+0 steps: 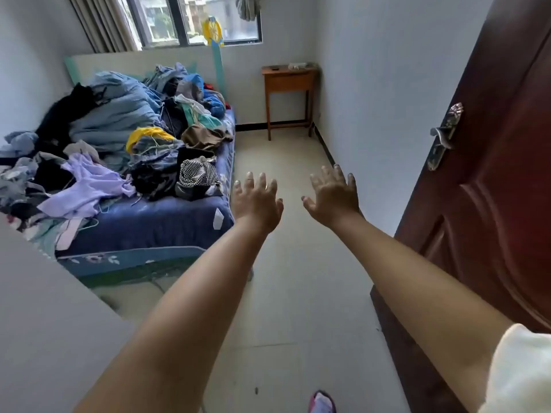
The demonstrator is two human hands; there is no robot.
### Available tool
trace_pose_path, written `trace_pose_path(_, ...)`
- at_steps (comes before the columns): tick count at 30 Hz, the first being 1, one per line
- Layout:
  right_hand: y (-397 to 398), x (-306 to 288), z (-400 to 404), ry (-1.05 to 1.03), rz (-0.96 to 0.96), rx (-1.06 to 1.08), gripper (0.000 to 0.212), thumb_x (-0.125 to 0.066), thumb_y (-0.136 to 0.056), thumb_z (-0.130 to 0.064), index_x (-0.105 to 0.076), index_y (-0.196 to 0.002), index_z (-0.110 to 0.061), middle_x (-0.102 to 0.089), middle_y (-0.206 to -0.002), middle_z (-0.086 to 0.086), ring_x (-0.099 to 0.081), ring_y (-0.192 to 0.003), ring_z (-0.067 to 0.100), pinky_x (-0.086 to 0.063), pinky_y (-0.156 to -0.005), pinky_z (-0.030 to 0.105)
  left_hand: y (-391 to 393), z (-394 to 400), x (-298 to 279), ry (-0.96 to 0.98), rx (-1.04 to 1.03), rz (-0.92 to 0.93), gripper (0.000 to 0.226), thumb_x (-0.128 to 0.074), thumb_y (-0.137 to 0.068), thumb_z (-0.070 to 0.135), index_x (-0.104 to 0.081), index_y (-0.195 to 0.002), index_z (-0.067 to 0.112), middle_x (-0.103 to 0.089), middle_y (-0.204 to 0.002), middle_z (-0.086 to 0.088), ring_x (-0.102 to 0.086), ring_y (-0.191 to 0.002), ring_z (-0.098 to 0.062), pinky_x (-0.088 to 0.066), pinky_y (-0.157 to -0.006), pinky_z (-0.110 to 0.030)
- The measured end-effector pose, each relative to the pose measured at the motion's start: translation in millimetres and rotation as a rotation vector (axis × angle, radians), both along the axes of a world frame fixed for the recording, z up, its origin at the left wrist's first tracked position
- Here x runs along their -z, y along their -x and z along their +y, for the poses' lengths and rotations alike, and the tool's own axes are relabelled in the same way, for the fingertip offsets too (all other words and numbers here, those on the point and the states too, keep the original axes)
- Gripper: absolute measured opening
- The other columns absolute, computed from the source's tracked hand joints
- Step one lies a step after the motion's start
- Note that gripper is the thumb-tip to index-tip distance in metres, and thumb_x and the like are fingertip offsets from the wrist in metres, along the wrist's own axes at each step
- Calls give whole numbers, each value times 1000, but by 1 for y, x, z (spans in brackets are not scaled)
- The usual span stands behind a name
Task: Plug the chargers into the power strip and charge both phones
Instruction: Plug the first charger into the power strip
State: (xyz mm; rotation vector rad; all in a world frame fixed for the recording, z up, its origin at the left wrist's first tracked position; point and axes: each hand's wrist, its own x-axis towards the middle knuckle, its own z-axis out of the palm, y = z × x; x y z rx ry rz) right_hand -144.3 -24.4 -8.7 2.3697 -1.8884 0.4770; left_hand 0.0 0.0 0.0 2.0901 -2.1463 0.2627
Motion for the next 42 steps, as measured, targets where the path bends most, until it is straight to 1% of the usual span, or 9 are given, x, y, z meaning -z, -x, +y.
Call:
trace_pose_path(3, 3, 13, -64, 1, 3, 27, 54, -48, -90, -38, -33, -136, -13, -26, -150, 15, -14, -139, 34, -13, -111, 51, -1, -64, 12, -15, -21, -9, 53, -32, -94, 38, -19, -141, 17, -17, -153, -8, -7, -140, -31, -9, -113, -47)
trace_pose_path(5, 7, 16, -112, -41, -20, 28, 54, -47, -90, -37, -33, -137, -13, -24, -150, 15, -14, -139, 34, -13, -112, 51, 0, -114, 13, -55, -22, -2, 52, -32, -94, 37, -18, -141, 18, -15, -154, -7, -5, -140, -31, -8, -113, -46)
trace_pose_path(7, 14, 13, -167, -58, -27, 38, 53, -47, -91, -36, -33, -137, -14, -23, -151, 15, -13, -140, 33, -13, -112, 50, 3, -170, 7, -60, -13, -5, 52, -32, -95, 36, -17, -142, 19, -14, -154, -7, -4, -141, -30, -7, -113, -45)
trace_pose_path(12, 16, -3, -277, -45, -25, 53, 52, -47, -91, -35, -33, -136, -12, -24, -150, 16, -13, -139, 34, -13, -112, 51, 0, -274, -8, -41, -4, -18, 52, -32, -95, 35, -18, -141, 18, -14, -154, -7, -4, -141, -30, -6, -113, -45)
trace_pose_path(21, -32, -15, -491, 8, -4, 18, 52, -46, -92, -33, -32, -137, -12, -21, -151, 17, -11, -140, 34, -11, -112, 50, -50, -484, -11, 30, -6, -31, 50, -35, -94, 34, -22, -139, 17, -18, -152, -8, -7, -139, -33, -8, -113, -46)
trace_pose_path(26, -59, -33, -624, 37, -13, 48, 50, -45, -92, -32, -33, -136, -11, -23, -150, 17, -12, -139, 35, -12, -112, 51, -84, -622, -26, 56, 82, -146, 52, -34, -94, 35, -19, -140, 17, -16, -153, -9, -7, -140, -33, -9, -113, -47)
trace_pose_path(31, -63, -39, -743, 46, -38, 110, 48, -44, -93, -32, -34, -136, -11, -22, -150, 18, -11, -139, 35, -12, -112, 51, -92, -755, -31, 41, 124, -102, 52, -34, -94, 34, -19, -141, 16, -15, -153, -8, -6, -140, -31, -9, -113, -45)
trace_pose_path(35, -57, -32, -840, 7, -31, 164, 51, -42, -94, -34, -30, -138, -12, -18, -152, 17, -8, -140, 34, -9, -112, 50, -86, -853, -19, 24, 137, 12, 51, -36, -94, 33, -22, -140, 16, -17, -153, -8, -6, -140, -31, -7, -113, -45)
trace_pose_path(42, -48, -24, -1031, -6, -28, 119, 51, -42, -93, -34, -30, -138, -14, -17, -152, 16, -7, -140, 33, -10, -112, 50, -74, -1042, -6, 17, 83, 72, 50, -36, -94, 34, -22, -140, 18, -18, -153, -7, -6, -140, -30, -8, -113, -44)
